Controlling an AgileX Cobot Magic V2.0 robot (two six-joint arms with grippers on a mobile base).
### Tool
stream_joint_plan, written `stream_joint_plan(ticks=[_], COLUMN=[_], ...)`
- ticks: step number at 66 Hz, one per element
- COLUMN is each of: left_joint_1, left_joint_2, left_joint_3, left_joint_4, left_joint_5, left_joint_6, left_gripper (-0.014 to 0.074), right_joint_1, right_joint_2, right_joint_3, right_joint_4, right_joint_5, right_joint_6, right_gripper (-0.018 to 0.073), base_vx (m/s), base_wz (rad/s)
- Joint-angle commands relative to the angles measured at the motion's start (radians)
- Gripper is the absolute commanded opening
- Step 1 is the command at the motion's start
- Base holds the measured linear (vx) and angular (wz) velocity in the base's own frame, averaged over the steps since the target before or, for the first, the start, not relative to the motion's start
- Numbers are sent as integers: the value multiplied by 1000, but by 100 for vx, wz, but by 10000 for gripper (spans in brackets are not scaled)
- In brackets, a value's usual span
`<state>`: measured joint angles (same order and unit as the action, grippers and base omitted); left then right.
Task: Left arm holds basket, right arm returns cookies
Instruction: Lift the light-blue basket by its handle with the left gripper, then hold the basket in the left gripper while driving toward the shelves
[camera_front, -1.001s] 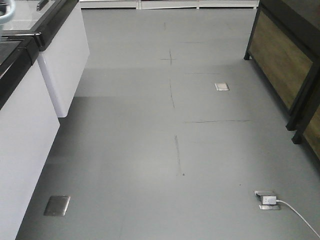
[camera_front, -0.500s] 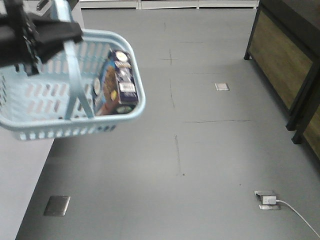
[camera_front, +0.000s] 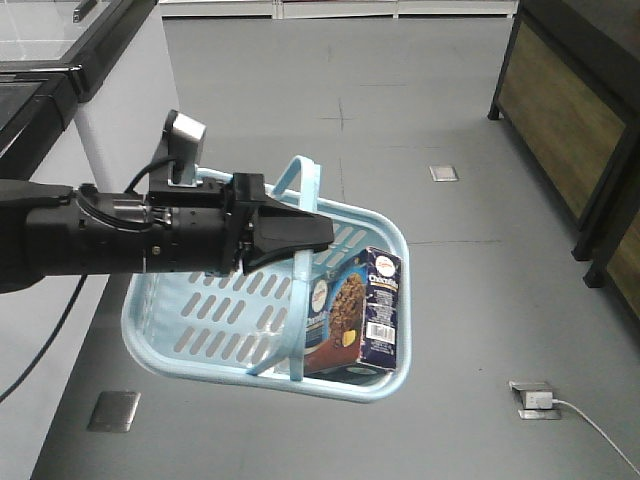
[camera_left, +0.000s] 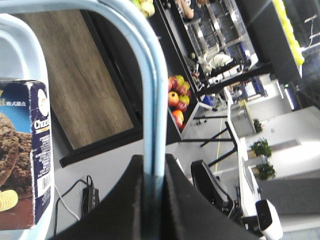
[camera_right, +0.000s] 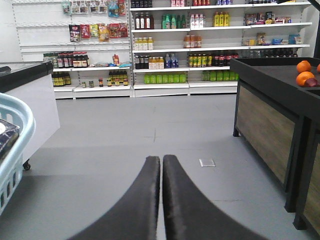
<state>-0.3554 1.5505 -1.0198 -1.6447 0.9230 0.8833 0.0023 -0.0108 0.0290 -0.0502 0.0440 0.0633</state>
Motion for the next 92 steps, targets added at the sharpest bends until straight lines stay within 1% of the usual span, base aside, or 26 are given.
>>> stream_joint_plan(ticks=[1,19,26,47,55,76,87,92], left_joint_1=[-46,-148,-167,-196,-197,-197,-197,-197], left_joint_2=[-38,-37,-37,-37,-37,-37,-37,-37], left_joint_3=[-28,-28,-28,-28,-28,-28,-28,-28], left_joint_4=[-138,-138,-138,-138,-138,-138,-119,-94], left_joint_5=[1,-42,-51,-55,-53,13,40,40], left_joint_6=[28,28,28,28,27,23,17,17], left_gripper=[-6,-6,-6,-6,-6,-6,-6,-6], right_joint_1=[-4,-4,-4,-4,-4,-4,-4,-4], right_joint_2=[-11,-11,-11,-11,-11,-11,-11,-11], right_joint_3=[2,2,2,2,2,2,2,2], right_joint_4=[-3,-3,-3,-3,-3,-3,-3,-3], right_joint_5=[-70,-70,-70,-70,-70,-70,-70,-70], right_joint_6=[-8,-8,-8,-8,-8,-8,-8,-8], right_gripper=[-8,-8,-8,-8,-8,-8,-8,-8], base_vx=[0,0,0,0,0,0,0,0], base_wz=[0,0,0,0,0,0,0,0])
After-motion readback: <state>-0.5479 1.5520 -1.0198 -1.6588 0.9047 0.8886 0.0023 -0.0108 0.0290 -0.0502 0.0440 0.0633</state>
